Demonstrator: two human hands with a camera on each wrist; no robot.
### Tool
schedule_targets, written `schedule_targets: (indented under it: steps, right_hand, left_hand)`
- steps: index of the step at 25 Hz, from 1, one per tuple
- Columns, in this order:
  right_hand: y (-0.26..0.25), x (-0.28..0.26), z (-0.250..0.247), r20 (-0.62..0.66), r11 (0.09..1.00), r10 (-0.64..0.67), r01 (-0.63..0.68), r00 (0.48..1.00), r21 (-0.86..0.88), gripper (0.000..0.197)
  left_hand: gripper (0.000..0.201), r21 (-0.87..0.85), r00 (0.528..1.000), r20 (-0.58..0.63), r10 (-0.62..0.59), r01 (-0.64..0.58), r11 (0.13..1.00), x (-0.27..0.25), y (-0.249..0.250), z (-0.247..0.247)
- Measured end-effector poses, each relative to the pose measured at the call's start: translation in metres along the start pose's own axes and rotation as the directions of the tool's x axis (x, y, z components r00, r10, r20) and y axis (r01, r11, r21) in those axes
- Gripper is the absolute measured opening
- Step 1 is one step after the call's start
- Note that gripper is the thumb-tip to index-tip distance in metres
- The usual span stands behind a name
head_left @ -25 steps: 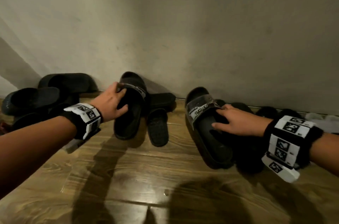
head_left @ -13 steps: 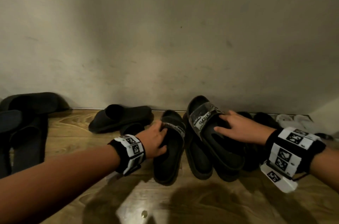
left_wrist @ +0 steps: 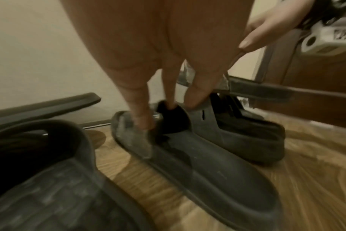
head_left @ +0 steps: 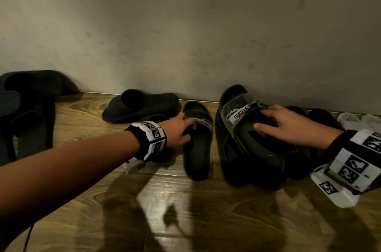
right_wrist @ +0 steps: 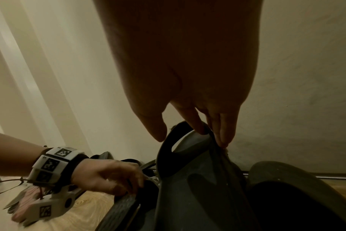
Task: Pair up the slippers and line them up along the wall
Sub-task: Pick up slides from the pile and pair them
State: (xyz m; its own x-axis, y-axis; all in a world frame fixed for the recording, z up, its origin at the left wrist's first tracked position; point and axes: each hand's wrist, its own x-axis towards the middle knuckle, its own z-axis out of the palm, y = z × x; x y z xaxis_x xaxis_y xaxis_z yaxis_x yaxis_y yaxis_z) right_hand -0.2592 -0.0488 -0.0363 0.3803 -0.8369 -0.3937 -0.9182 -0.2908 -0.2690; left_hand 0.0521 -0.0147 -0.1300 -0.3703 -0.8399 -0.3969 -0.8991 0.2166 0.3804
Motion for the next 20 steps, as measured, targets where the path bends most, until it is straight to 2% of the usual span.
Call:
schedule_targets:
  steps: [1, 2, 3, 4, 6, 8, 10, 12, 16, 18, 20]
  right_hand:
    - [-0.001, 0.002, 0.000, -0.001, 1.000, -0.007, 0.007, 1.000, -0.002, 0.060]
    - [-0.002, 0.002, 0.000, 0.000, 1.000, -0.013, 0.013, 1.000, 0.000, 0.063]
    - [-0.004, 0.003, 0.001, -0.002, 1.000, -0.021, 0.021, 1.000, 0.004, 0.066]
    - [-0.006, 0.003, 0.001, -0.006, 0.999, -0.033, 0.033, 0.999, 0.004, 0.067]
    - [-0.012, 0.003, 0.005, -0.006, 0.998, -0.067, 0.067, 0.998, -0.010, 0.067]
    - [-0.022, 0.002, 0.009, 0.019, 0.995, -0.098, 0.098, 0.995, -0.017, 0.073]
    - [-0.033, 0.001, 0.011, 0.046, 0.991, -0.131, 0.131, 0.990, -0.004, 0.087]
    - [-0.044, 0.002, 0.014, 0.049, 0.985, -0.167, 0.165, 0.985, 0.042, 0.093]
    - [-0.077, 0.006, 0.026, 0.067, 0.967, -0.253, 0.250, 0.965, 0.058, 0.068]
    - [-0.100, 0.010, 0.038, 0.107, 0.945, -0.326, 0.322, 0.939, 0.055, 0.064]
    - [-0.124, 0.021, 0.054, 0.159, 0.927, -0.374, 0.364, 0.914, 0.088, 0.062]
  left_hand:
    - [0.028, -0.092, 0.997, -0.076, 0.027, -0.034, 0.995, 0.003, -0.003, -0.005]
    - [0.022, -0.108, 0.991, -0.135, 0.027, -0.042, 0.993, 0.006, -0.009, -0.008]
    - [0.024, -0.060, 0.987, -0.161, 0.011, -0.021, 0.998, 0.011, -0.016, -0.011]
    - [0.032, 0.050, 0.991, -0.130, -0.018, 0.025, 0.998, 0.014, -0.023, -0.011]
    - [0.046, 0.336, 0.996, 0.012, -0.086, 0.077, 0.939, 0.016, -0.040, -0.006]
    - [0.050, 0.470, 0.987, 0.098, -0.129, 0.068, 0.880, 0.014, -0.056, 0.002]
    - [0.051, 0.495, 0.982, 0.096, -0.165, 0.097, 0.863, 0.006, -0.070, 0.006]
    - [0.049, 0.517, 0.970, 0.058, -0.234, 0.172, 0.839, -0.005, -0.087, 0.005]
    - [0.069, 0.534, 0.885, 0.061, -0.462, 0.362, 0.764, -0.030, -0.126, -0.013]
    - [0.061, 0.509, 0.867, 0.079, -0.492, 0.390, 0.767, -0.044, -0.143, -0.023]
    - [0.047, 0.455, 0.885, 0.017, -0.464, 0.407, 0.792, -0.057, -0.155, -0.028]
